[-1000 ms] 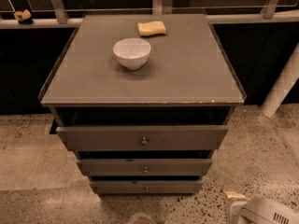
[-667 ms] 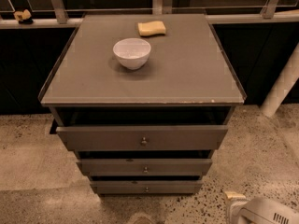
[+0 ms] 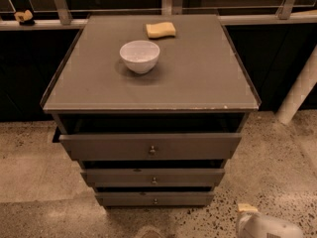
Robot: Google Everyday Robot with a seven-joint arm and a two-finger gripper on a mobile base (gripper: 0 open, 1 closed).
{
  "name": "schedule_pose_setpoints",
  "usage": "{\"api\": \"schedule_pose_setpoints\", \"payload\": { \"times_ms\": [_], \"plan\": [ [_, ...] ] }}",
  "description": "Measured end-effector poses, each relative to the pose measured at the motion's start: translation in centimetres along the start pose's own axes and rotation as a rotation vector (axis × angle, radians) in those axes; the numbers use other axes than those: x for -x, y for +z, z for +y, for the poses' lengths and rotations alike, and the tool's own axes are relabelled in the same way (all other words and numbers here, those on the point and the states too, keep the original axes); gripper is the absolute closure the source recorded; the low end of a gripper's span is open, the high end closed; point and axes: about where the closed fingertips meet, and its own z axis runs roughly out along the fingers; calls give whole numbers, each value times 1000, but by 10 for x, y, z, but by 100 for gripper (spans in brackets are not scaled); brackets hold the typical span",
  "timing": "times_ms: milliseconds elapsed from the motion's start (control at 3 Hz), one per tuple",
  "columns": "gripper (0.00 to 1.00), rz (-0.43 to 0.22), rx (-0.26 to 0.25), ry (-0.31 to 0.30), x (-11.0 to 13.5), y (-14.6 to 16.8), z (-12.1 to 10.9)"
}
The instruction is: Open middle drawer
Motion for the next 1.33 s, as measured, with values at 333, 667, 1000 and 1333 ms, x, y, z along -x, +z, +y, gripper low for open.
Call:
{"api": "schedule_pose_setpoints", "payload": {
  "times_ms": [333, 667, 1000, 1333],
  "plan": [
    [0, 14, -14, -1, 22, 33, -12],
    [0, 3, -70, -1, 55, 64, -35],
    [0, 5, -108, -35, 55, 70, -41],
    [0, -2, -105, -35, 55, 72, -42]
  ]
}}
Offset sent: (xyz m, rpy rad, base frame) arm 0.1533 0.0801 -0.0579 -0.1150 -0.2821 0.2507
